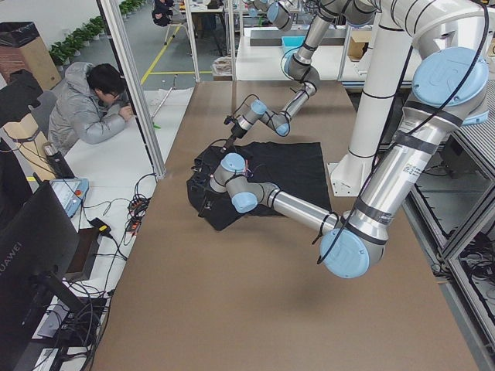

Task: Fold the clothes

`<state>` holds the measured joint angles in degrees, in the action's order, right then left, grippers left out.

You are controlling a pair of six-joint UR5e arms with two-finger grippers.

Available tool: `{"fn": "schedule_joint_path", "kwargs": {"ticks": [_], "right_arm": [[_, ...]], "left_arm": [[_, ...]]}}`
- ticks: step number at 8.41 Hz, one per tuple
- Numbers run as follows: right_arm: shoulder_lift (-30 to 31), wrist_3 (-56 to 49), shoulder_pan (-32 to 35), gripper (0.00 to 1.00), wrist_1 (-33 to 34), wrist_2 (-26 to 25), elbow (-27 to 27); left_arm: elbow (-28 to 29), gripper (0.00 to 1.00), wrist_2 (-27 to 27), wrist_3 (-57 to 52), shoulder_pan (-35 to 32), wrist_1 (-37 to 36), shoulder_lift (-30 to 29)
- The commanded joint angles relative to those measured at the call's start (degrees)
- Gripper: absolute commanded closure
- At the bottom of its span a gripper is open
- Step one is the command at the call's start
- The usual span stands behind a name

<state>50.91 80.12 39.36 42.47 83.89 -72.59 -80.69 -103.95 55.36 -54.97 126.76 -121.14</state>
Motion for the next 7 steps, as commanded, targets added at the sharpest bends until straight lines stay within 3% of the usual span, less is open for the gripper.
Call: {"fn": "schedule_joint_path", "kwargs": {"ticks": [1, 3, 7], "right_arm": [[2.43, 0.56, 1.76, 0.06, 0.33, 6.87, -3.68], [6.38, -0.05, 2.65, 0.06, 0.42, 8.83, -7.81], [6.84, 0.03, 2.56, 0.06, 0.25, 8.74, -8.27]], "left_arm": [[4.89, 0.0, -0.03, 1.33, 2.23, 10.28, -0.68], [8.0, 0.0, 0.15, 0.55, 4.41, 14.21, -0.59], [8.0, 0.0, 3.66, 0.54, 7.07, 14.13, 0.46]]}}
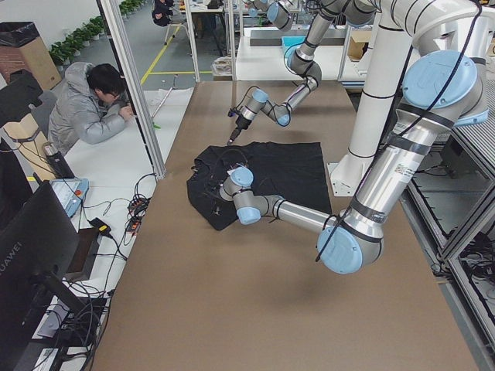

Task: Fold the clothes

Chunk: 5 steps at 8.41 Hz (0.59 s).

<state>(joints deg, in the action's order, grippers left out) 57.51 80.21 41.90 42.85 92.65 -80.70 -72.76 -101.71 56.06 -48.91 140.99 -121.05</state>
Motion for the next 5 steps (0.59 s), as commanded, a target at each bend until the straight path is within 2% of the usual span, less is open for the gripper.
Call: {"fn": "schedule_joint_path", "kwargs": {"ticks": [1, 5], "right_arm": [[0.23, 0.03, 0.03, 0.06, -0.04, -0.02, -0.16], [0.23, 0.21, 0.03, 0.06, 0.05, -0.11, -0.16]], "left_arm": [[0.16, 0.0, 1.43, -0.77, 1.1, -0.28, 0.98], [2.43, 0.0, 1.26, -5.87, 0.75, -0.19, 1.87]]}}
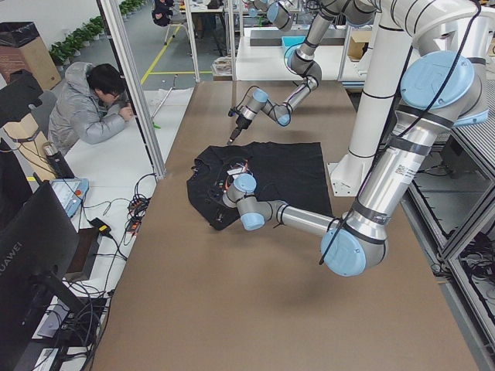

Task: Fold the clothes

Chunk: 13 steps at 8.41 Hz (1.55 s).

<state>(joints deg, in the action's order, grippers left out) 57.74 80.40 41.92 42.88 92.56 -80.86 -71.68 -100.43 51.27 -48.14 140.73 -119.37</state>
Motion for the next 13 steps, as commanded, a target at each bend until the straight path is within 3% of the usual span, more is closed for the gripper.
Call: {"fn": "schedule_joint_path", "kwargs": {"ticks": [1, 3, 5, 7, 8, 10, 13], "right_arm": [[0.0, -0.24, 0.0, 0.06, 0.01, -0.01, 0.0], [0.27, -0.33, 0.0, 0.06, -0.16, -0.01, 0.0], [0.36, -0.24, 0.0, 0.06, -0.16, -0.01, 0.0], [0.36, -0.07, -0.09, 0.06, -0.16, -0.01, -0.09], [0.44, 0.02, -0.09, 0.06, -0.34, -0.01, -0.09], [0.44, 0.11, -0.09, 0.06, -0.52, -0.01, -0.09], [0.44, 0.11, -0.09, 0.06, -0.52, -0.01, 0.0]], "left_arm": [[2.59, 0.0, -0.03, -1.18, 0.15, 0.34, 0.19], [2.86, 0.01, -0.03, -2.05, 0.06, 0.34, 0.36], [2.86, 0.28, -0.21, -2.67, 0.15, 0.34, 0.45], [2.6, 0.33, -0.38, -2.67, 0.06, 0.43, 0.62], [1.64, 0.45, -0.56, -2.58, -0.02, 0.6, 0.89], [-2.4, 0.61, -0.56, -2.58, -0.02, 0.16, 2.9], [-2.24, 0.58, -0.21, -2.58, -0.02, 0.08, 3.0]]}}
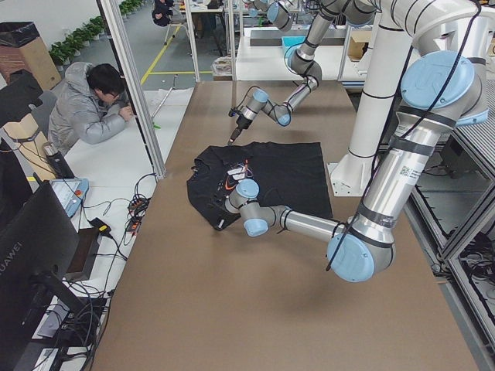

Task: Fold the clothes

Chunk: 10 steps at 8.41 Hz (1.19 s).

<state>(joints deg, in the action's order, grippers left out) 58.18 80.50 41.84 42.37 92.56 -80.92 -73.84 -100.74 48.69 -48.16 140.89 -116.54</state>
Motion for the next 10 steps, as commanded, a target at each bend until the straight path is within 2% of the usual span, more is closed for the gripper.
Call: {"fn": "schedule_joint_path", "kwargs": {"ticks": [1, 2, 10], "right_arm": [[0.0, 0.1, 0.0, 0.06, -0.01, -0.01, 0.06], [0.0, 0.1, -0.17, 0.06, 0.08, -0.09, 0.06], [0.35, 0.1, -0.35, 0.06, -0.01, -0.27, 0.06]], "left_arm": [[0.53, 0.28, 0.11, -0.08, 0.08, -0.01, 0.09], [0.63, 0.25, 0.28, -0.09, 0.17, -0.09, 0.0], [1.07, 0.26, 0.37, 0.09, 0.35, 0.0, 0.52]]}}
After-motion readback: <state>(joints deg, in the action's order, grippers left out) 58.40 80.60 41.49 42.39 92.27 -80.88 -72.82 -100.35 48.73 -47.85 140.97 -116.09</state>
